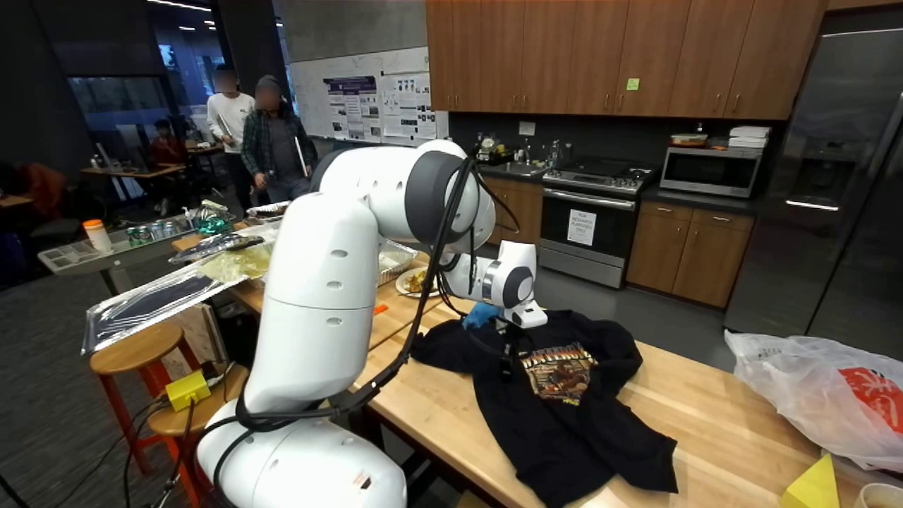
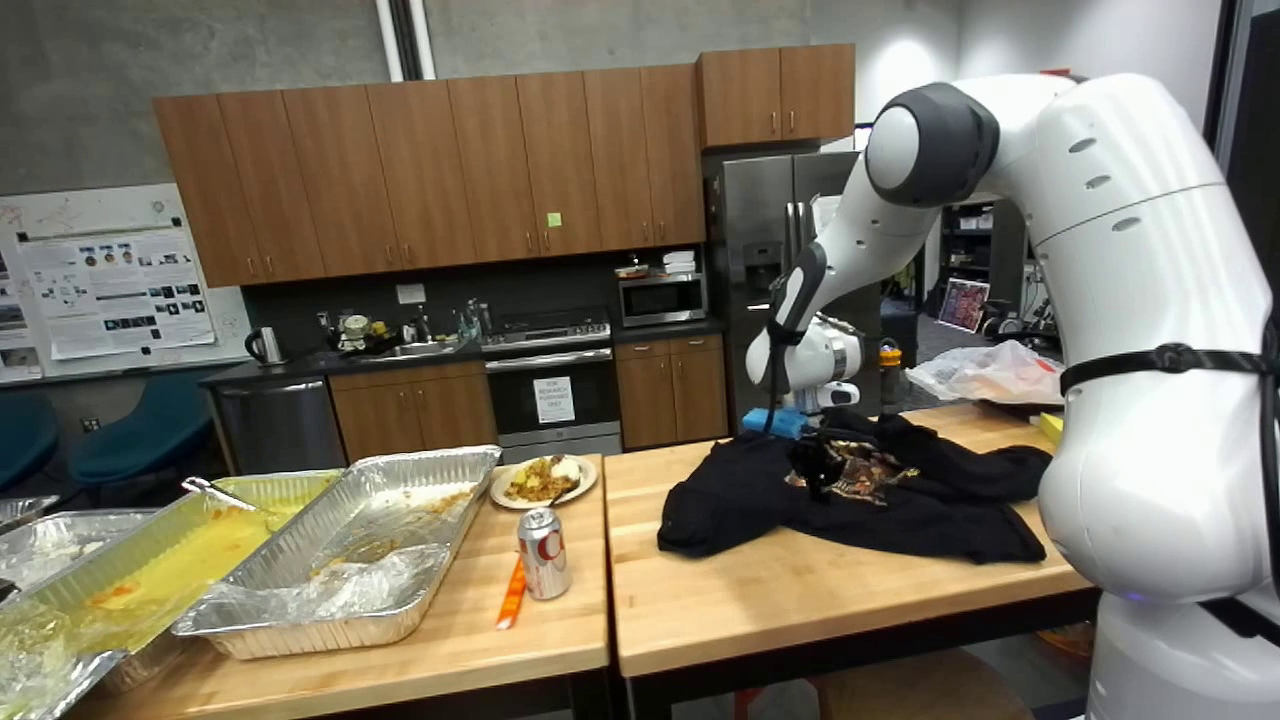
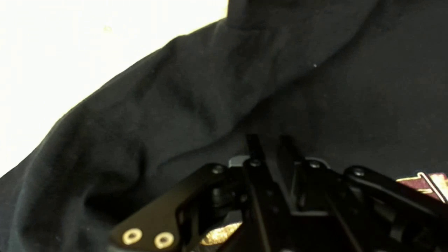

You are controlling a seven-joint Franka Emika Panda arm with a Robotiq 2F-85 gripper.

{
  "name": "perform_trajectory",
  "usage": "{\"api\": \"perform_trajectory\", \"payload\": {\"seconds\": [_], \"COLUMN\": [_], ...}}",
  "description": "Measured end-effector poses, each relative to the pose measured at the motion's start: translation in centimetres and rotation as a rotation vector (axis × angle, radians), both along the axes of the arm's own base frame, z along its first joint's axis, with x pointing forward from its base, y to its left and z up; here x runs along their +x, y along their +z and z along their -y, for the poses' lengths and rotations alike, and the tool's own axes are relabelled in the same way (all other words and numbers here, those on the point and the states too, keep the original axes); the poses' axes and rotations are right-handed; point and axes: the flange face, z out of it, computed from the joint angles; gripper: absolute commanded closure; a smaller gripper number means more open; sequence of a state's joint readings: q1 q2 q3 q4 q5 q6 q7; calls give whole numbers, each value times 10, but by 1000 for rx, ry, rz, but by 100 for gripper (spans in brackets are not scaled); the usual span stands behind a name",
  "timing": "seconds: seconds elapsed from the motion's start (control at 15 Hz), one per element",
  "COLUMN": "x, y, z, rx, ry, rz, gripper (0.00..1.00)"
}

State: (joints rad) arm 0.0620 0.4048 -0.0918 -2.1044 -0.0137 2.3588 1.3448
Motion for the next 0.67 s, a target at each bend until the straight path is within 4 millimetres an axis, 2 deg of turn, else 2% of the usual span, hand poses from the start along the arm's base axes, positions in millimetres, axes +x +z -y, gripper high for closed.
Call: {"api": "perform_trajectory", "payload": {"seconds": [0.2, 0.47, 0.67], "x": [3, -1, -8], "y": [6, 19, 35], "z": [32, 100, 140], "rx": [-39, -103, -156], "ry": [-58, -135, -204], "rz": [28, 44, 65], "gripper": [28, 3, 0]}}
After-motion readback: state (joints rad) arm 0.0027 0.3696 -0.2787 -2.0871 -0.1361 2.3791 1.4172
